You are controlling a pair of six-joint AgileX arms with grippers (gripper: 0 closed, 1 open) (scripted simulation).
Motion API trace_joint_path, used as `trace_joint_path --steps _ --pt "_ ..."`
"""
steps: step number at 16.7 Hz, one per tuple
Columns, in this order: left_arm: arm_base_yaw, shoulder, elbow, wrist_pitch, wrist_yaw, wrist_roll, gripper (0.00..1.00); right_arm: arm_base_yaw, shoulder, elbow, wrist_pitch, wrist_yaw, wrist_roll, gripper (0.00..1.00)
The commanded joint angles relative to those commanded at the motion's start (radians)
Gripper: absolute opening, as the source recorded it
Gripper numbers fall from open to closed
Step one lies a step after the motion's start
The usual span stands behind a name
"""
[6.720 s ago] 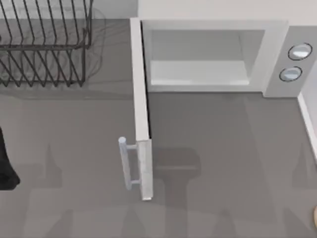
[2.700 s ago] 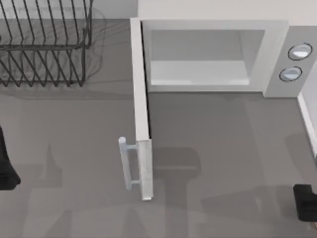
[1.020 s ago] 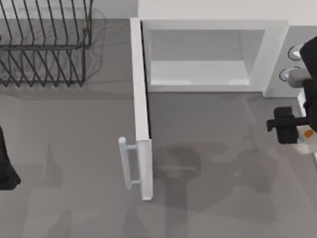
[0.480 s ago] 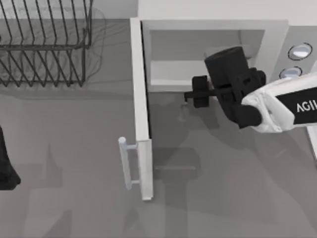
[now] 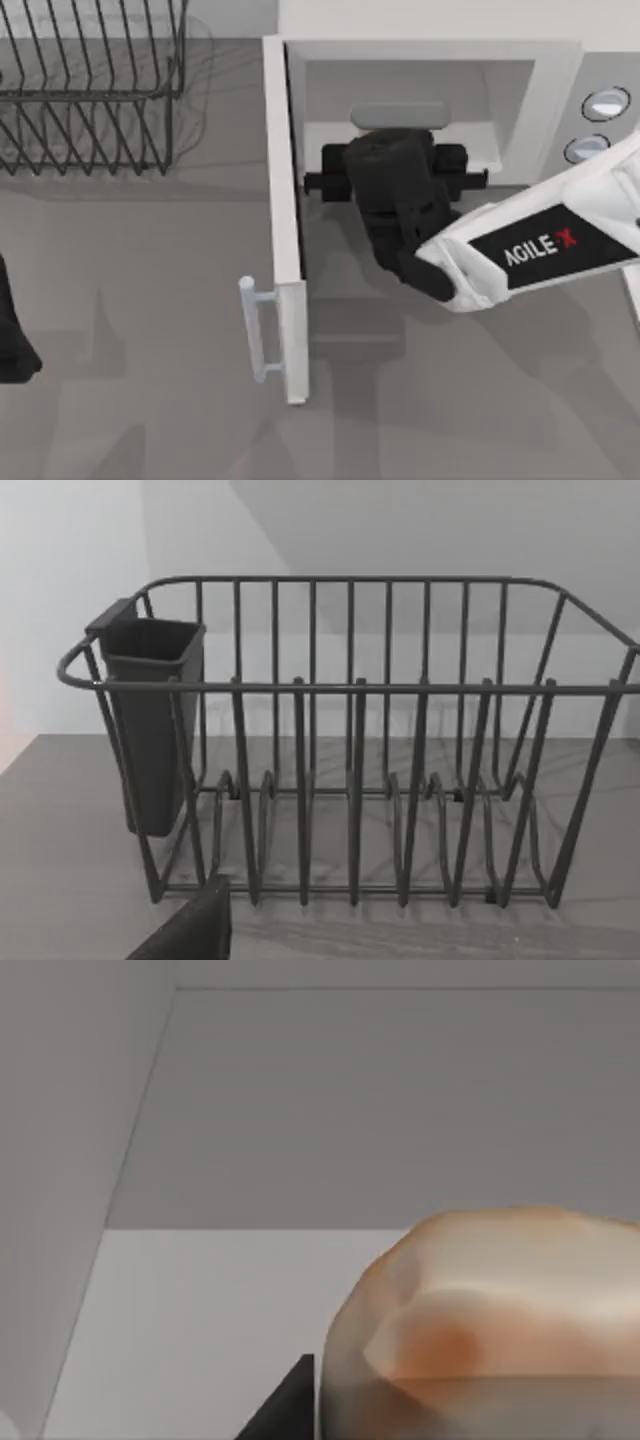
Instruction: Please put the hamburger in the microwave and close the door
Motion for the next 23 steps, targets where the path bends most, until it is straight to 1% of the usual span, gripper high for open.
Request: trace_joint_path --steps 6,10,15,20,23 --pt "0.000 0.000 0.000 0.000 0.000 0.000 1.00 -0.004 -0.002 -0.002 0.000 -0.002 0.002 0.00" --pt "0.000 0.000 0.000 0.000 0.000 0.000 1.00 -0.032 0.048 0.072 -0.014 -0.007 0.003 0.00" --pt "0.000 0.000 0.000 0.000 0.000 0.000 1.00 -0.103 0.170 0.291 -0.107 -0.032 -0.021 0.00" --pt "0.000 0.000 0.000 0.000 0.000 0.000 1.00 -0.158 0.305 0.562 -0.229 -0.091 -0.069 0.00" --pt "0.000 0.000 0.000 0.000 0.000 0.000 1.00 -0.173 0.379 0.697 -0.263 -0.126 -0.085 0.00"
